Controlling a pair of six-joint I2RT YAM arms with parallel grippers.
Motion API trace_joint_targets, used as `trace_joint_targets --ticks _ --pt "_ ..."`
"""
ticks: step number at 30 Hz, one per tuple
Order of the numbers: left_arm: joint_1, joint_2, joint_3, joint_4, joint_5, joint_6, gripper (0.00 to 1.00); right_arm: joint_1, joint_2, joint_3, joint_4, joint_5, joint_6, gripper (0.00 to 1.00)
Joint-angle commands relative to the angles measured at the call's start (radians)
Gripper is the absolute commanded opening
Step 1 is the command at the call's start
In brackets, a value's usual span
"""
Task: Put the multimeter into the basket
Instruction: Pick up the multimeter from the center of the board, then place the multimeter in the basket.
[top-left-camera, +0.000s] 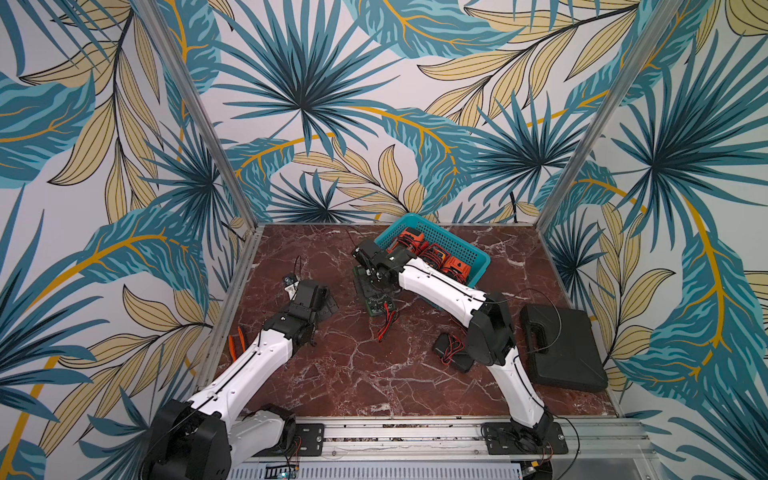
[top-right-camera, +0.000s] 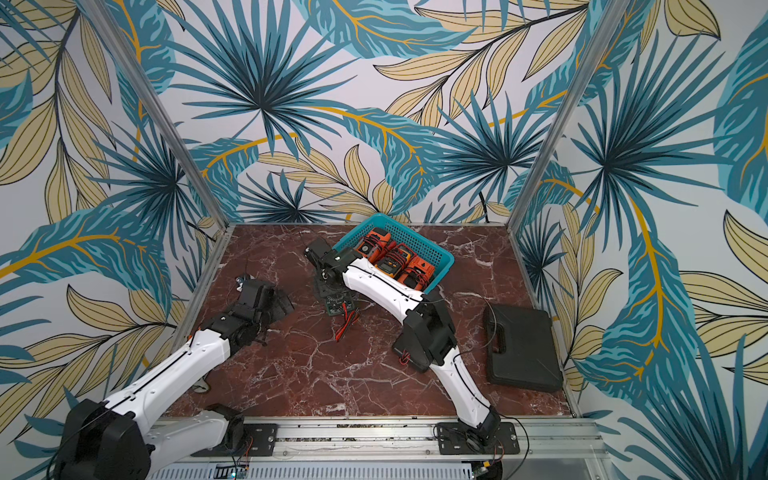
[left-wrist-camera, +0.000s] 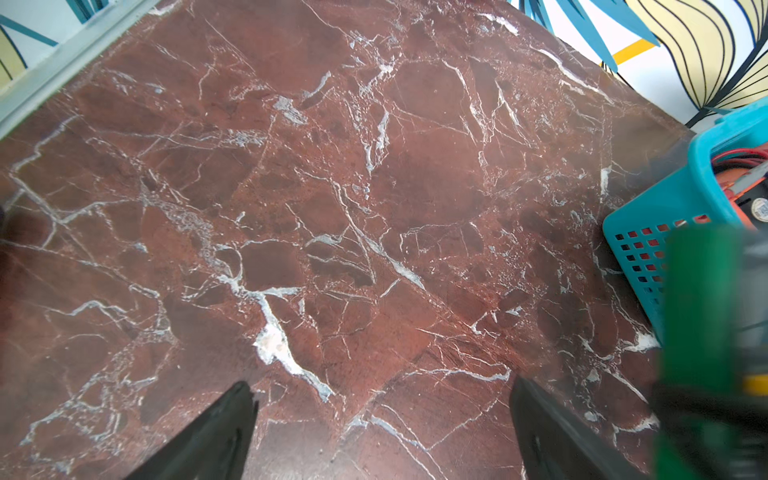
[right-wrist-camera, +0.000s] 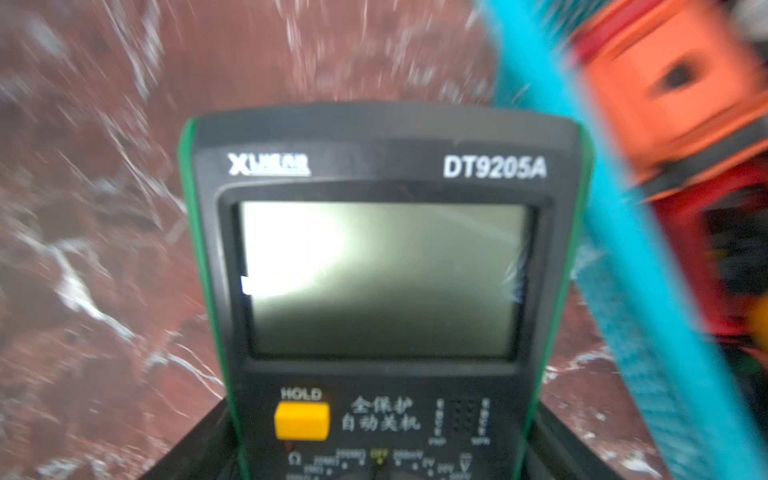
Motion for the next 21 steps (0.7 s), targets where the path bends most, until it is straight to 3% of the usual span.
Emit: trace_joint_targets --ticks 1,10,21 --pt "0.008 -0.044 0.023 -0.018 -0.011 -0.011 0.99 -0.002 -0.091 0.081 0.009 0.160 0.052 0.09" --pt "0.008 -0.105 -0.018 0.063 0.079 0.043 0.99 -0.131 -0.122 0.206 0.052 0.387 0.149 0.09" --pt "0.007 -0.108 -0.068 0.171 0.211 0.097 1.00 -0.234 -0.034 0.263 0.207 0.449 0.265 0.10"
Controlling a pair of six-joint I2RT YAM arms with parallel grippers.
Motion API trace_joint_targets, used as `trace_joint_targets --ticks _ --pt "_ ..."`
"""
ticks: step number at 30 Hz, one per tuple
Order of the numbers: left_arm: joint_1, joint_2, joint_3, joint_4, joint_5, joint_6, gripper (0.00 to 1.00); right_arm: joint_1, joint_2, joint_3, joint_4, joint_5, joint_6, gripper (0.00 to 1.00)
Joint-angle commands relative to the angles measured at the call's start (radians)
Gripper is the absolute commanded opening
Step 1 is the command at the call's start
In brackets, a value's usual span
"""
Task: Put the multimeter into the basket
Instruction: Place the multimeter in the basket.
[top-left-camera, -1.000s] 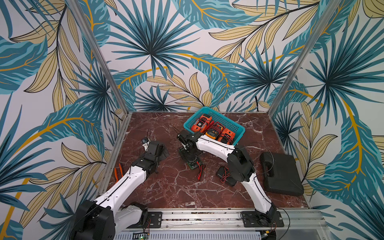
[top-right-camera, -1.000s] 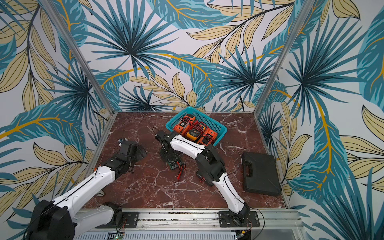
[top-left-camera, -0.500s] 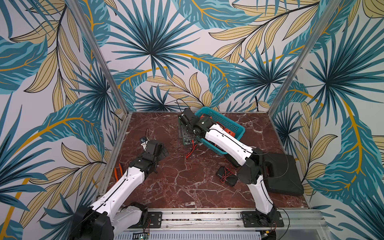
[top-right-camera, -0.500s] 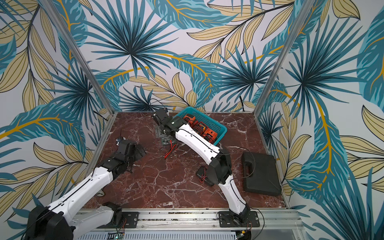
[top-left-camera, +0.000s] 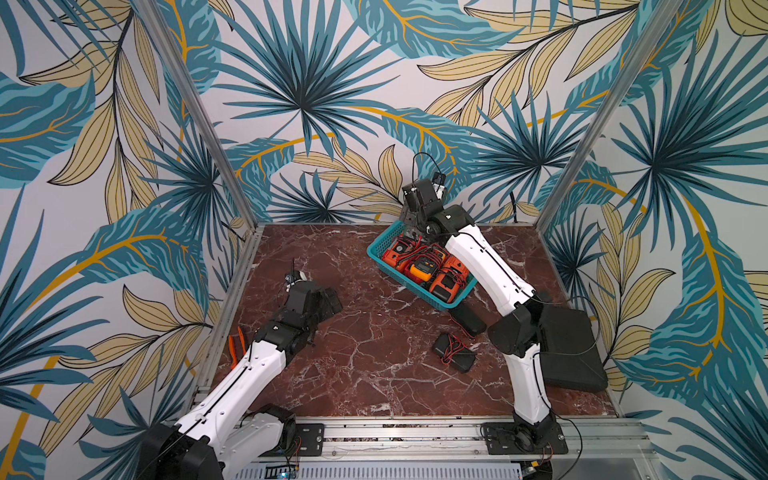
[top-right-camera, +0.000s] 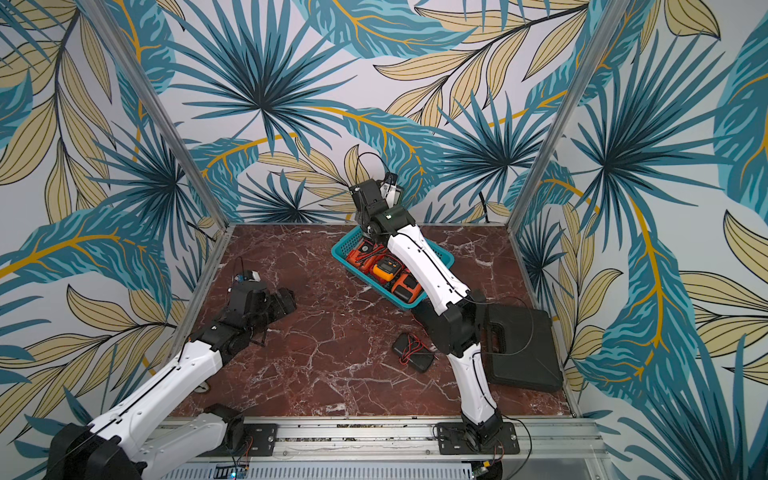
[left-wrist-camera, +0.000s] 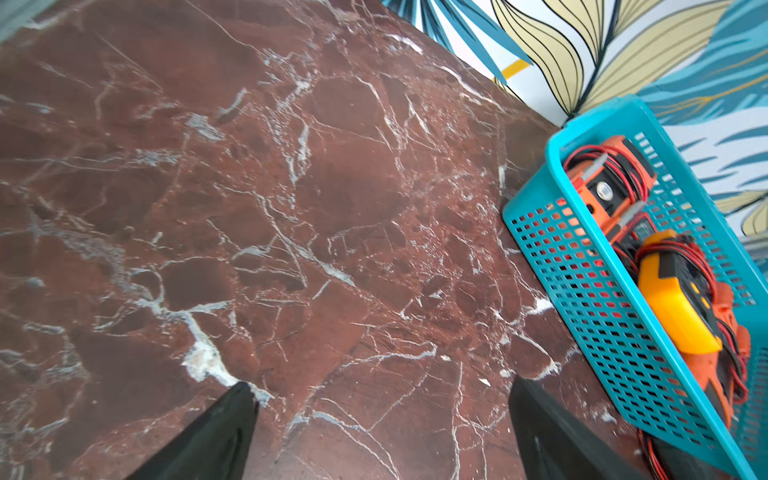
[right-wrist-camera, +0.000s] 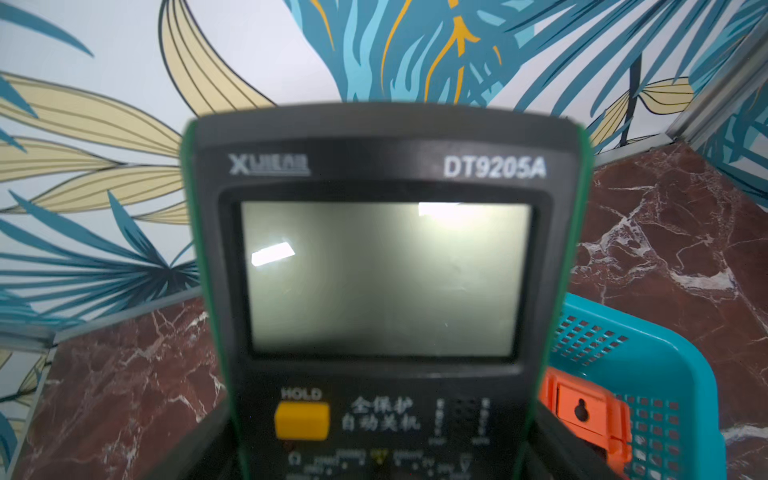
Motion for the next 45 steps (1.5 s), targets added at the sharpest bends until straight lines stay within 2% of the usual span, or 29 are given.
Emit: trace_joint_targets --ticks 1,16,26,35,40,45 --pt "0.008 -0.009 -0.031 0.059 0.055 0.027 1.00 0.000 0.061 0.061 0.085 0.048 0.056 0.10" --pt "0.006 0.062 -0.040 0.139 0.196 0.043 1.00 0.000 0.201 0.077 0.073 0.075 0.286 0.10" --pt "0.004 0.085 -0.050 0.184 0.251 0.045 1.00 0.005 0.255 0.074 0.014 0.103 0.338 0.17" --pt "0.005 0.111 -0.052 0.217 0.289 0.043 1.00 0.006 0.298 0.059 -0.031 0.050 0.381 0.26" --pt "0.005 0.113 -0.047 0.223 0.299 0.046 1.00 -0.002 0.297 0.021 -0.033 0.038 0.395 0.37" --pt "0.004 0.114 -0.051 0.232 0.303 0.038 1.00 -0.006 0.303 0.011 -0.038 0.005 0.392 0.44"
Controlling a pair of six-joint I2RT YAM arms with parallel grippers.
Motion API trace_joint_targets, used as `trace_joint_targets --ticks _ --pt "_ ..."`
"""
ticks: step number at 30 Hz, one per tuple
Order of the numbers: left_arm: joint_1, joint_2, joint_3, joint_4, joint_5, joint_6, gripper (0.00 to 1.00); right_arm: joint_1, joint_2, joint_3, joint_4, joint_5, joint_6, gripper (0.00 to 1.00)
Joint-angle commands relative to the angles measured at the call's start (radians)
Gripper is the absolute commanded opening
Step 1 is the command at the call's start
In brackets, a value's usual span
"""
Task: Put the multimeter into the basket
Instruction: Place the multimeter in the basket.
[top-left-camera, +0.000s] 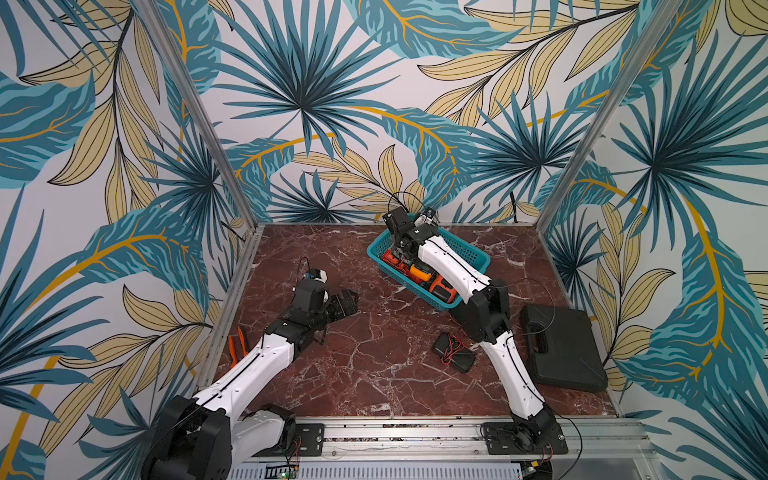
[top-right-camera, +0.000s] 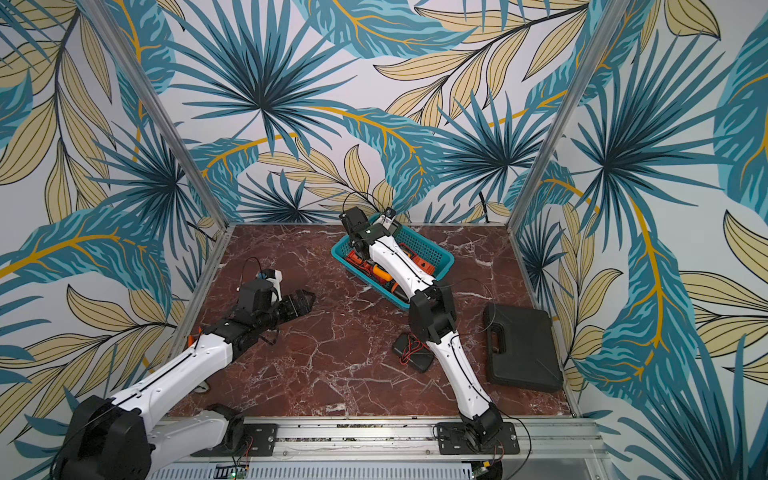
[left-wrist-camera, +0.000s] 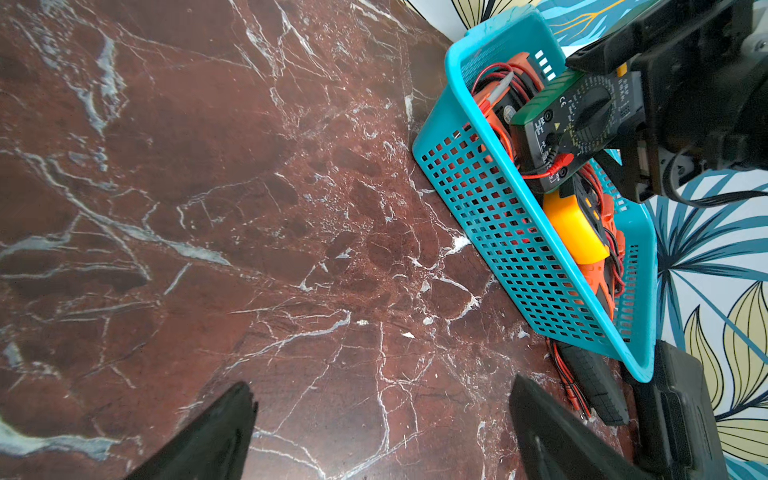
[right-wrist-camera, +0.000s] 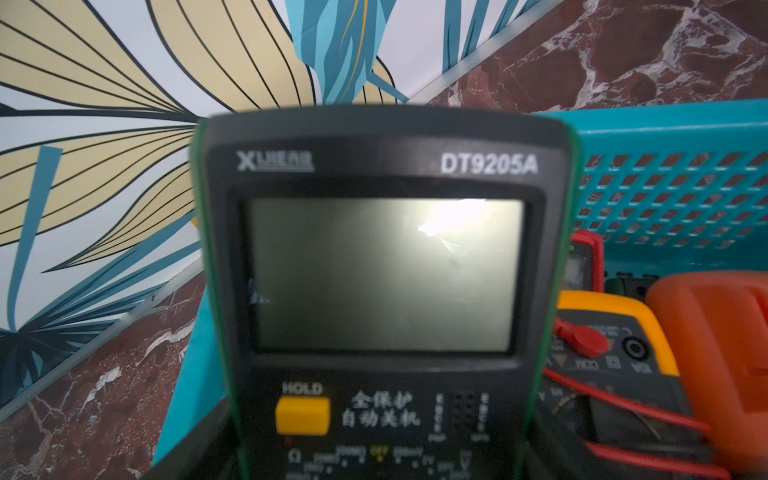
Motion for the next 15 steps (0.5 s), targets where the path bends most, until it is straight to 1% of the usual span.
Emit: trace_joint_targets --ticks 1,5,7,9,11,12,13,14,15 --pt "0.006 0.005 -0.016 0.041 0.013 0.003 1.00 0.000 0.005 -0.027 -0.022 -0.027 0.011 0.45" --pt "0.004 0.017 -0.016 0.053 0.021 -0.006 1.00 0.000 0.018 -0.035 -0.033 -0.066 0.020 0.52" --pt "0.005 0.022 -0.016 0.058 0.027 -0.007 1.00 -0.002 0.025 -0.035 -0.033 -0.085 0.017 0.60" --pt "0.005 0.024 -0.015 0.064 0.031 -0.008 1.00 0.000 0.030 -0.033 -0.033 -0.097 0.012 0.71" --pt "0.004 0.023 -0.015 0.066 0.030 -0.008 1.00 -0.001 0.026 -0.033 -0.033 -0.100 0.011 0.77" --pt "0.004 0.024 -0.013 0.068 0.030 -0.008 1.00 -0.001 0.023 -0.035 -0.035 -0.098 0.011 0.82" --pt "0.005 0.023 -0.013 0.068 0.030 -0.008 1.00 -0.001 0.019 -0.036 -0.034 -0.095 0.010 0.92" --pt "0.004 0.022 -0.012 0.068 0.030 -0.010 1.00 -0.002 0.014 -0.038 -0.034 -0.093 0.006 0.99" --pt "0.004 0.021 -0.012 0.070 0.029 -0.011 1.00 -0.001 0.008 -0.039 -0.035 -0.090 0.005 1.00"
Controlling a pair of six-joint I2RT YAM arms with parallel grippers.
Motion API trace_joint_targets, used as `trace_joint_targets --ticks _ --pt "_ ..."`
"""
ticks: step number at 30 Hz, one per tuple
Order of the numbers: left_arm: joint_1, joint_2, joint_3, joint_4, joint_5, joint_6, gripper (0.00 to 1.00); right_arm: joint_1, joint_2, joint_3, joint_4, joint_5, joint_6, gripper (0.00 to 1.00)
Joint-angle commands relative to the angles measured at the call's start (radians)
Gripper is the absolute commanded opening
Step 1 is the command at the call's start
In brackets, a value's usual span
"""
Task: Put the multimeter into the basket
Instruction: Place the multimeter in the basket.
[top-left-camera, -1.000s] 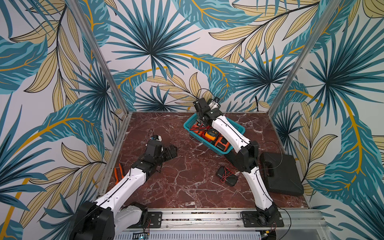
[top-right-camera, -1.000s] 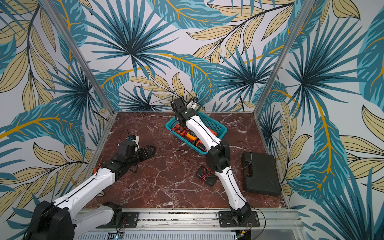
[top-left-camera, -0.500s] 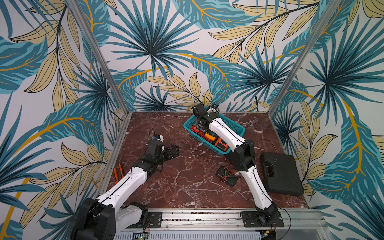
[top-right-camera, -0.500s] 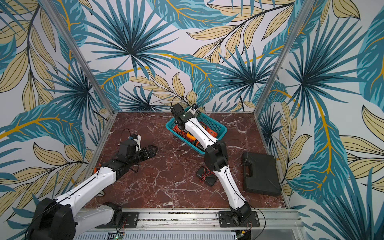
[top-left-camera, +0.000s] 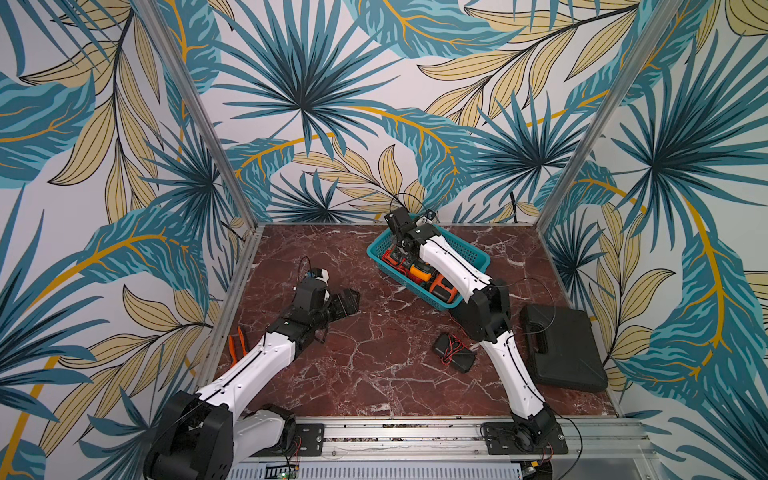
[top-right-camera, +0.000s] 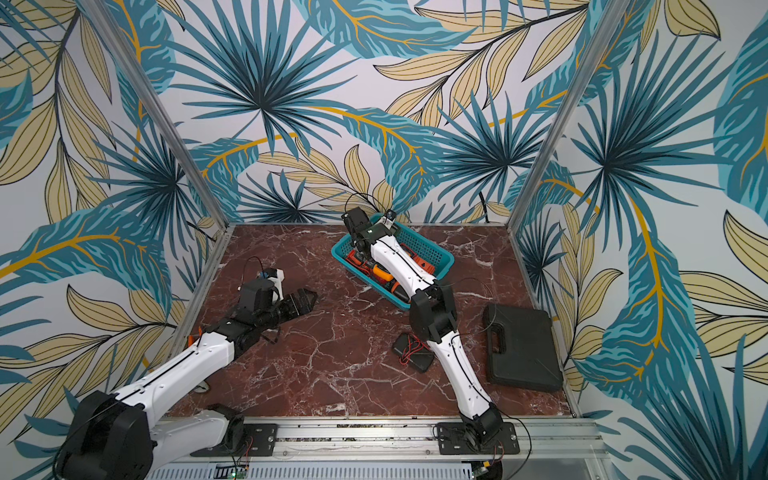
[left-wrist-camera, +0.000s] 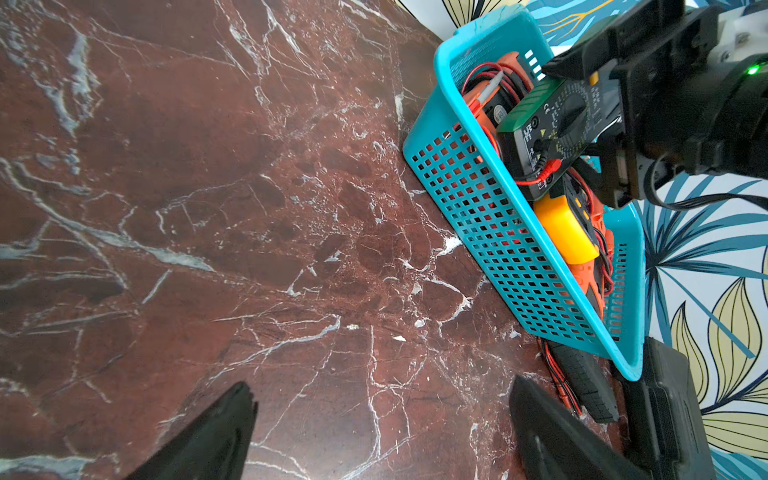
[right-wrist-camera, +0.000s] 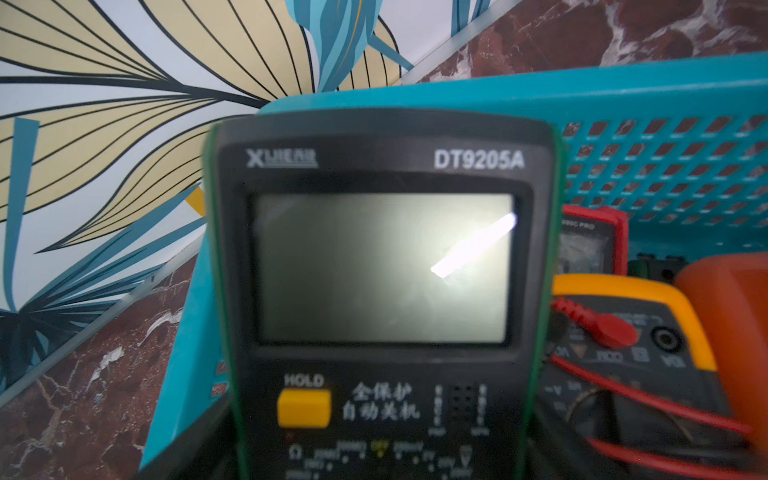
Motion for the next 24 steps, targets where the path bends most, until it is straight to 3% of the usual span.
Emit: trace_joint_targets --ticks 1,11,18,24 --pt "0.004 -0.002 -0.013 0.033 0.007 -0.008 1.00 0.008 -0.001 -0.029 -0.030 -0.009 -0.001 1.00" --pt "0.003 -0.022 -0.010 0.032 0.003 -0.021 1.00 0.010 -0.163 -0.126 -0.030 0.063 -0.093 0.99" --pt "0.003 -0.038 -0.003 0.021 -0.020 -0.026 1.00 0.010 -0.333 -0.260 -0.031 0.049 -0.187 0.99" --pt "0.003 -0.040 0.005 0.017 -0.018 -0.017 1.00 0.010 -0.520 -0.469 -0.028 -0.038 -0.389 1.00"
